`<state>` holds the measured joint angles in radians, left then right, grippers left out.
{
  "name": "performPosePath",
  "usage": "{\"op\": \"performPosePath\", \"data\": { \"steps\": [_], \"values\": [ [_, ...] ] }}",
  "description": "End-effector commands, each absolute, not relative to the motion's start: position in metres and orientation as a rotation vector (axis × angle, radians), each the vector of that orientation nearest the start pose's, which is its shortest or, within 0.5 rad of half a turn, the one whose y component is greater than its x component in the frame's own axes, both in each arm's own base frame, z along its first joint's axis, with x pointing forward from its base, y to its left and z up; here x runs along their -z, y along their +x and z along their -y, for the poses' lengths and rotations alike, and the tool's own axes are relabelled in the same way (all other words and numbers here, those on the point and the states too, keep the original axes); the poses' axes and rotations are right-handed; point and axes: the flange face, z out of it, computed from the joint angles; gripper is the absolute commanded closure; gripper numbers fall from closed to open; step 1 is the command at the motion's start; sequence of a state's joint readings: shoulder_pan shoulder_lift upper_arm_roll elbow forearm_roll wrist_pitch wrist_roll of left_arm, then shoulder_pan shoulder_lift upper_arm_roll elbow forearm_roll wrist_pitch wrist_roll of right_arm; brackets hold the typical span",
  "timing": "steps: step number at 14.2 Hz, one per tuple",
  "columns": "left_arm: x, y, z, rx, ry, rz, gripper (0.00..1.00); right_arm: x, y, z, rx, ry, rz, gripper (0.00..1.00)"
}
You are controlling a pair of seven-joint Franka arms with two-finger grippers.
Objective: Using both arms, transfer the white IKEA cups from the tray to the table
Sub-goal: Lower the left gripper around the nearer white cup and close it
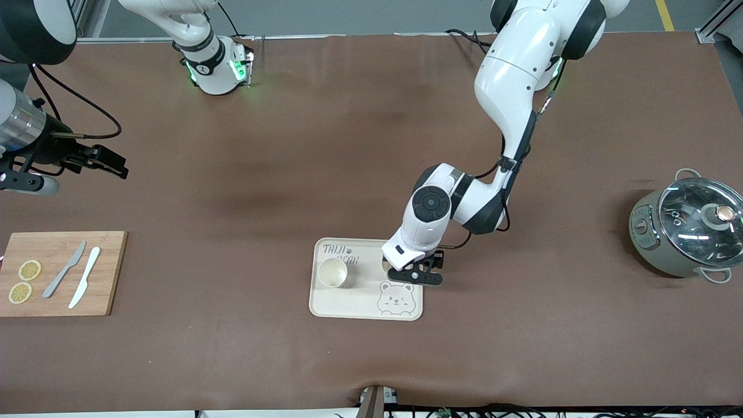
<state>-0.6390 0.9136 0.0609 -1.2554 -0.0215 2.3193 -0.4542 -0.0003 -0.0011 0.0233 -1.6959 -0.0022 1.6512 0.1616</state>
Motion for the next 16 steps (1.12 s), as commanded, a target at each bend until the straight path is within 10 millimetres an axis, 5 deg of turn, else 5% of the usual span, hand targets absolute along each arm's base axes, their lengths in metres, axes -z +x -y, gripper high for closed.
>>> {"op": "performPosePath", "data": {
  "steps": [1, 2, 3, 4, 7, 16],
  "values": [
    [-0.221, 0.639, 0.437, 0.265, -3.198, -0.202, 0.0, -0.575, 0.55, -0.015, -0.048, -3.153, -0.213, 0.0],
    [-0.221, 0.638, 0.439, 0.264, -3.203, -0.198, 0.0, -0.575, 0.55, -0.014, -0.048, -3.153, -0.215, 0.0],
    [-0.221, 0.637, 0.441, 0.258, -3.208, -0.175, 0.17, -0.575, 0.55, -0.015, -0.048, -3.153, -0.213, 0.0],
    [-0.221, 0.636, 0.441, 0.247, -3.214, -0.126, 0.49, -0.576, 0.55, -0.015, -0.046, -3.153, -0.213, 0.0],
    [-0.226, 0.633, 0.443, 0.158, -3.292, 0.033, 1.0, -0.575, 0.55, -0.015, -0.048, -3.153, -0.213, 0.0],
    [-0.229, 0.638, 0.427, 0.1, -3.248, 0.001, 1.0, -0.575, 0.551, -0.016, -0.046, -3.153, -0.208, 0.0]
  ]
}}
